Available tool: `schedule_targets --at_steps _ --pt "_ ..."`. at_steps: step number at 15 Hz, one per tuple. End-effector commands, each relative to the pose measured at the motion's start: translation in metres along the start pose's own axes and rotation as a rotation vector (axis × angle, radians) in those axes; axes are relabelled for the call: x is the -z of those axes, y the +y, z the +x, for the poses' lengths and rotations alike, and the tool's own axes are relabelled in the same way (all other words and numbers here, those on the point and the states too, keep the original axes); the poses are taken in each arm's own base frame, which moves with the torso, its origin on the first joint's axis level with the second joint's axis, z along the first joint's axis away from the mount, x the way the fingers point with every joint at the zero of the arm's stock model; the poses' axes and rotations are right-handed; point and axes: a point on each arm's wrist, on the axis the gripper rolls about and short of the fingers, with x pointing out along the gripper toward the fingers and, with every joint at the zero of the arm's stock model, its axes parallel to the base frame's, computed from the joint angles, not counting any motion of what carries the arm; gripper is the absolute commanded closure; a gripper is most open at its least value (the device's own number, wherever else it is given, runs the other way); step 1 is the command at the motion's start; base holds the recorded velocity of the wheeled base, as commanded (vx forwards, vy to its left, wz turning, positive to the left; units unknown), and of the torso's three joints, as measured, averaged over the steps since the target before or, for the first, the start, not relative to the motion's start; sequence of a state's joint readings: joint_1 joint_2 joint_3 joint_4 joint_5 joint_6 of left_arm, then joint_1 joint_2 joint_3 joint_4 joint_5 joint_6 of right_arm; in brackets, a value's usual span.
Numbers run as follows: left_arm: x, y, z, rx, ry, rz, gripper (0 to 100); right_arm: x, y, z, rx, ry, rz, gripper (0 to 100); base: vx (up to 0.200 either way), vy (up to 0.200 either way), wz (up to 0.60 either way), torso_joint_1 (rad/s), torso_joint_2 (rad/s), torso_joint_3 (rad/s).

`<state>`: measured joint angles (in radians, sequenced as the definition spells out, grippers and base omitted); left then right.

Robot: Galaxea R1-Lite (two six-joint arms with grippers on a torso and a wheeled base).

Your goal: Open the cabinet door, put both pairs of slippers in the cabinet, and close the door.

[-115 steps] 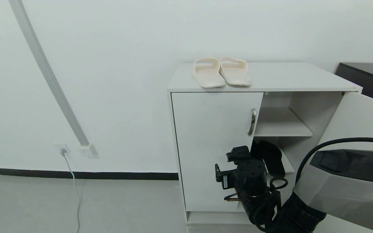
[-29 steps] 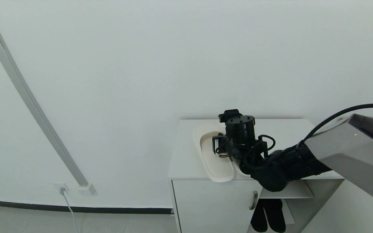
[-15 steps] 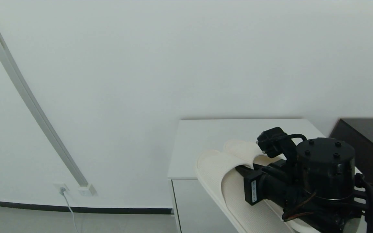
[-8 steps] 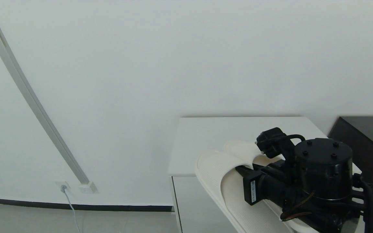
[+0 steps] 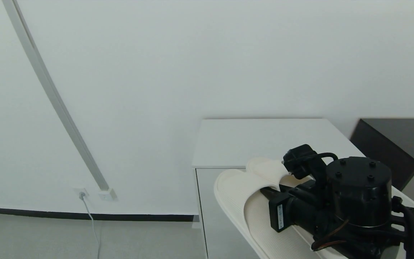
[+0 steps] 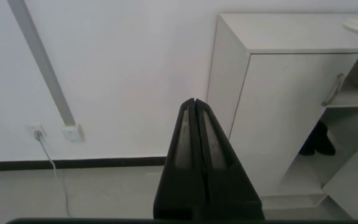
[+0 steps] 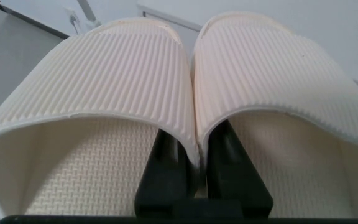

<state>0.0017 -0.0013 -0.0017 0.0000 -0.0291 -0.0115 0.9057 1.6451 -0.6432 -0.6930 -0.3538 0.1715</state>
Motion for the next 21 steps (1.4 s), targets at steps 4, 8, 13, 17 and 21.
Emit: schedule_targets --at_steps 4,8,13,17,21 --pt "0.0 0.0 0.0001 0.0 0.001 -0.001 100 0.002 0.0004 0.0014 0.001 0.006 -0.001 100 -0.05 0.0 0.0 0.001 0.0 0.001" --pt "0.0 0.0 0.0001 0.0 0.001 -0.002 100 0.0014 -0.0001 0.0012 0.003 0.003 0.001 100 0.0 0.0 0.0 0.0 0.0 0.0" --pt "0.0 0.0 0.0001 -0.001 0.001 -0.005 100 0.001 0.0 0.0013 0.003 0.002 0.0 100 0.0 0.0 0.0 0.0 0.0 0.0" --pt "0.0 0.0001 0.0001 -0.003 0.001 -0.005 100 0.0013 0.0001 0.0016 0.003 0.003 0.001 100 0.0 -0.05 0.0 -0.001 0.0 0.002" --pt "0.0 0.0001 0.0001 -0.004 0.001 -0.005 100 0.0019 0.0 0.0015 0.004 0.006 0.0 100 0.0 -0.2 0.0 0.002 0.0 0.001"
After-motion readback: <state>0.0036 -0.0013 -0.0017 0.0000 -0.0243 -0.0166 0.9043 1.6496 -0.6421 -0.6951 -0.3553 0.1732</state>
